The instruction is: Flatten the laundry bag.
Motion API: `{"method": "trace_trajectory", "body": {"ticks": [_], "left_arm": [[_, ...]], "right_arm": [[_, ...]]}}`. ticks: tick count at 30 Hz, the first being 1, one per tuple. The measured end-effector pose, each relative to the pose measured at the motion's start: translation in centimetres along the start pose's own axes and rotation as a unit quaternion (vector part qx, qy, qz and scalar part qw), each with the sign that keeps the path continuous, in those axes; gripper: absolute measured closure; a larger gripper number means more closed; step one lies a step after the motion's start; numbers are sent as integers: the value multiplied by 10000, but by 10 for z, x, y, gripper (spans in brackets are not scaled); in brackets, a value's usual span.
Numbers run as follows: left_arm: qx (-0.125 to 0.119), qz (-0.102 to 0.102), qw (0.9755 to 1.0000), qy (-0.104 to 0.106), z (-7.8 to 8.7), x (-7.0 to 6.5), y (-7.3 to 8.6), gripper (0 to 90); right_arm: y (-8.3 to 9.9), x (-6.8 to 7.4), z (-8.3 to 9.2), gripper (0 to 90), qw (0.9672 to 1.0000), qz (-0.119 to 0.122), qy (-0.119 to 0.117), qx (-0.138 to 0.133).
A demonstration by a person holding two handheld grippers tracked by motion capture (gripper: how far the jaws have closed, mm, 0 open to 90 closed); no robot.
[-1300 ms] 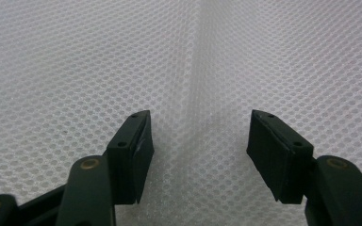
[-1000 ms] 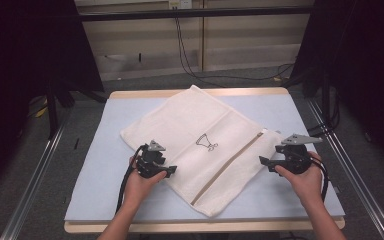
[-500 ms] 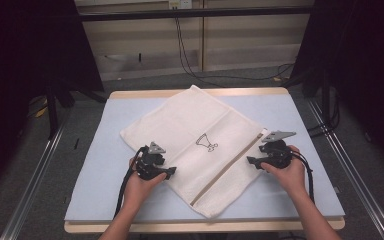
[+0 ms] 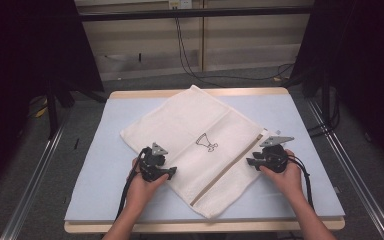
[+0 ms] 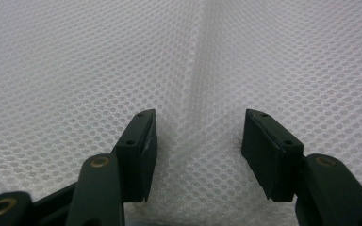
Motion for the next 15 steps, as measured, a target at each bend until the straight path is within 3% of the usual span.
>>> {"method": "trace_trajectory", "body": {"ticks": [2, 5, 6, 7, 10, 11, 12, 15], "left_arm": [[-31, 79, 10000, -32, -1, -1, -1, 468], [73, 59, 9999, -41, 0, -1, -1, 507], [42, 89, 9999, -98, 0, -1, -2, 577], [-25, 214, 9997, -111, -1, -2, -3, 577], [-24, 220, 9996, -153, -1, -2, -4, 624], [36, 87, 9999, -132, 0, -1, -4, 695], [-37, 166, 9997, -152, -2, -2, -5, 766], [15, 37, 9998, -182, -3, 2, -7, 870]], "right_arm": [[0, 2, -1, 744, 10000, -9, -54, -18], [0, 5, 0, 900, 9998, -72, -158, 9], [0, 7, 0, 900, 9999, -49, -124, 35], [0, 7, 0, 900, 9999, -49, -124, 35], [0, 7, -1, 900, 9999, 41, -92, 23], [0, 7, -1, 900, 10000, 30, -48, 15], [0, 8, 0, 900, 10000, 40, -75, 13], [0, 9, 1, 900, 9999, 72, -45, 76]]}}
Point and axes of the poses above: each handheld gripper's, and its own axes: z roughly backward along the jaws, y roughly out of its underside, x roughly to its left, the point moved 10 cm from there along -z, roughly forward along the jaws, and after that the axes turned 8 degrees about -x, right-handed, at the moved point
